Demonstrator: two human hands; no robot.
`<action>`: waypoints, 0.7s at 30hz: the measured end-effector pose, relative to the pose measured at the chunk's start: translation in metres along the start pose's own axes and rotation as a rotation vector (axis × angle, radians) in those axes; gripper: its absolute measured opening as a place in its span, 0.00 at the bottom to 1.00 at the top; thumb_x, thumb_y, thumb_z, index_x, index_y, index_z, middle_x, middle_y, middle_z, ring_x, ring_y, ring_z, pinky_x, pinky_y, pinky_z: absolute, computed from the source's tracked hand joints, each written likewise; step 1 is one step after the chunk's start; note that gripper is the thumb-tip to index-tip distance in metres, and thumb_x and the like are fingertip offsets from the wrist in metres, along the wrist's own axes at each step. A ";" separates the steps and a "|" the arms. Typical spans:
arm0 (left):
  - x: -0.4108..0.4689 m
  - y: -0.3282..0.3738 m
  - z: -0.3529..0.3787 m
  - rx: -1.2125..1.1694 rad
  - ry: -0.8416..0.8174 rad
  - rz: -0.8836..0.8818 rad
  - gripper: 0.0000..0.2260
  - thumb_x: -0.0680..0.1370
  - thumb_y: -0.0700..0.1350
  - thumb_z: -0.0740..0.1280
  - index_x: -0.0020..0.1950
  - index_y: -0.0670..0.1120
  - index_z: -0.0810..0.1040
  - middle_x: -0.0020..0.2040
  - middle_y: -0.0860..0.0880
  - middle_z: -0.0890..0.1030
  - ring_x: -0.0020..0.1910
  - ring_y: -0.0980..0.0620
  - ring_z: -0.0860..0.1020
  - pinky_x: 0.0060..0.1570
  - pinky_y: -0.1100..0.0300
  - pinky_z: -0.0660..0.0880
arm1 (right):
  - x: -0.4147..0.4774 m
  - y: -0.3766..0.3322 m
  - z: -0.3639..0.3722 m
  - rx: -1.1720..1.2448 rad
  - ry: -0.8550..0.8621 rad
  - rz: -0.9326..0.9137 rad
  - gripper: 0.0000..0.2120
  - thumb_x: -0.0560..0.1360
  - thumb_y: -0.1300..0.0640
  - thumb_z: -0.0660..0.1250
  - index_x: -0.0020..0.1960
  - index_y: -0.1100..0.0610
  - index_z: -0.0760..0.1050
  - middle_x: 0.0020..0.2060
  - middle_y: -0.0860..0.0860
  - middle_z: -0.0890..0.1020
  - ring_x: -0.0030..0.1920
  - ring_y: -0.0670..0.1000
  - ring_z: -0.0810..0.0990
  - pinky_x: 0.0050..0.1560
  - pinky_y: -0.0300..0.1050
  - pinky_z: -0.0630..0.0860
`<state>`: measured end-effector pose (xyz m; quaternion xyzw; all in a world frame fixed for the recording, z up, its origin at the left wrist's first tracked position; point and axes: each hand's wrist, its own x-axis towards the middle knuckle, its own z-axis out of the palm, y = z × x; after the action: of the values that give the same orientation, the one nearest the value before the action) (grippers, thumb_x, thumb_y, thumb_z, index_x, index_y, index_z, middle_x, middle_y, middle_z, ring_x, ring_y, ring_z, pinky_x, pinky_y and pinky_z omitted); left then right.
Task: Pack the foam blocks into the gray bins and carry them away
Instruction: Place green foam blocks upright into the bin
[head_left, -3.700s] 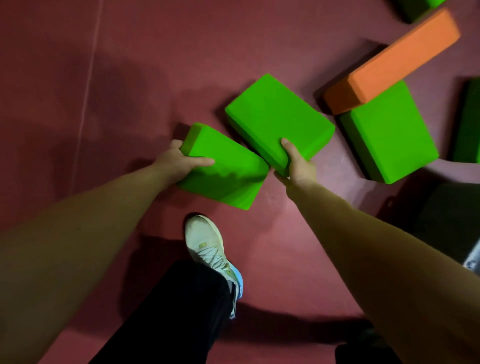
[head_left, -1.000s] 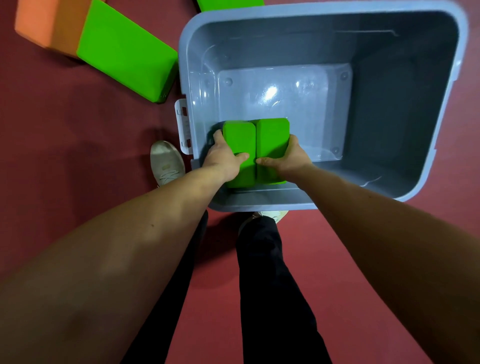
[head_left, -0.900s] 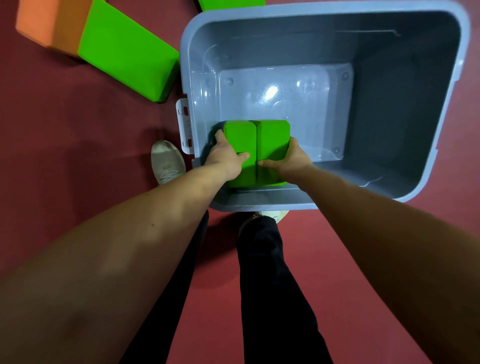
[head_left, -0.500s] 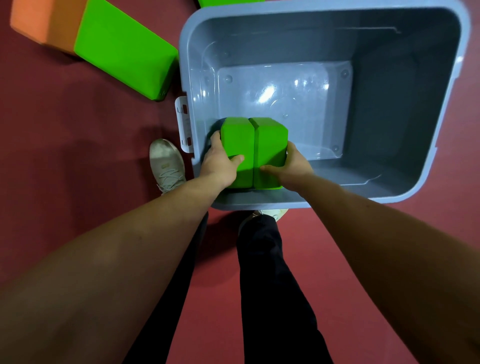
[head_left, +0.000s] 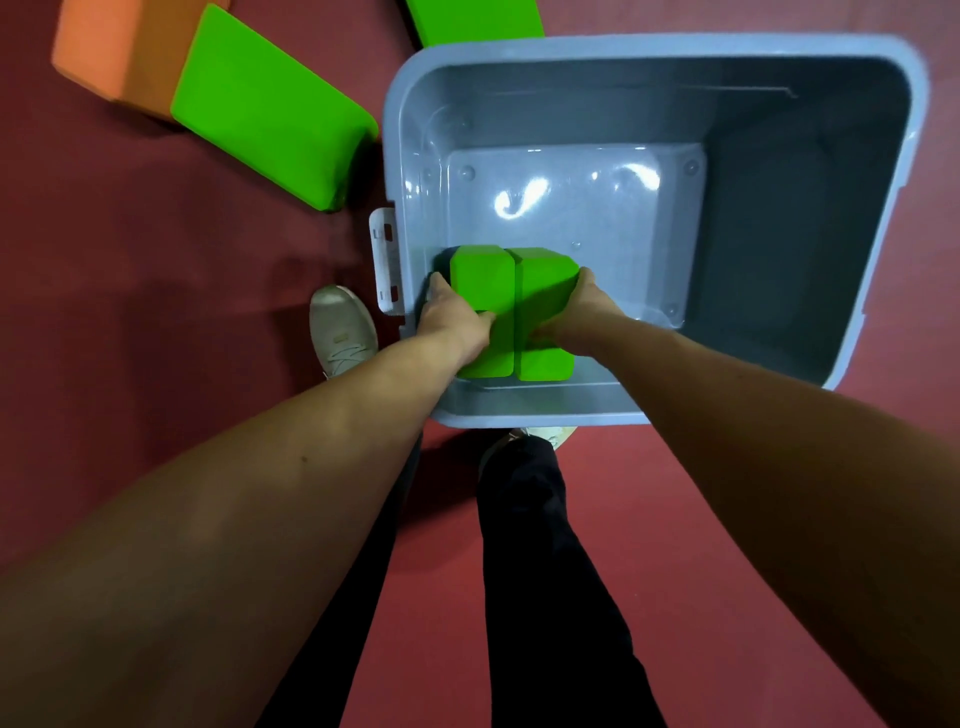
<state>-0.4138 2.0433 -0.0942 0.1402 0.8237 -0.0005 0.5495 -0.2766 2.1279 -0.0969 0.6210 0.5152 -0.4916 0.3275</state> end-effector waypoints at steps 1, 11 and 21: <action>-0.002 0.001 -0.004 0.005 -0.009 -0.005 0.39 0.78 0.50 0.70 0.80 0.43 0.50 0.75 0.41 0.67 0.71 0.40 0.69 0.68 0.54 0.66 | -0.005 -0.005 -0.001 -0.009 0.032 -0.002 0.50 0.71 0.56 0.76 0.80 0.56 0.46 0.70 0.60 0.70 0.67 0.61 0.73 0.60 0.52 0.75; 0.020 0.053 -0.135 -0.324 0.202 0.324 0.23 0.68 0.62 0.63 0.41 0.42 0.80 0.37 0.44 0.84 0.35 0.45 0.84 0.38 0.46 0.82 | -0.049 -0.134 -0.066 0.368 0.281 -0.519 0.11 0.75 0.66 0.62 0.43 0.51 0.77 0.36 0.51 0.83 0.34 0.49 0.84 0.43 0.52 0.83; 0.142 0.021 -0.250 -0.557 0.268 -0.081 0.19 0.77 0.58 0.67 0.56 0.44 0.79 0.55 0.42 0.81 0.51 0.42 0.80 0.45 0.49 0.80 | 0.033 -0.288 -0.084 0.309 0.367 -0.460 0.09 0.73 0.59 0.69 0.53 0.59 0.79 0.43 0.55 0.80 0.46 0.53 0.78 0.49 0.46 0.75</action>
<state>-0.6861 2.1352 -0.1204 -0.0498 0.8623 0.2217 0.4526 -0.5314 2.2885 -0.0737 0.6091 0.6115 -0.5049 0.0118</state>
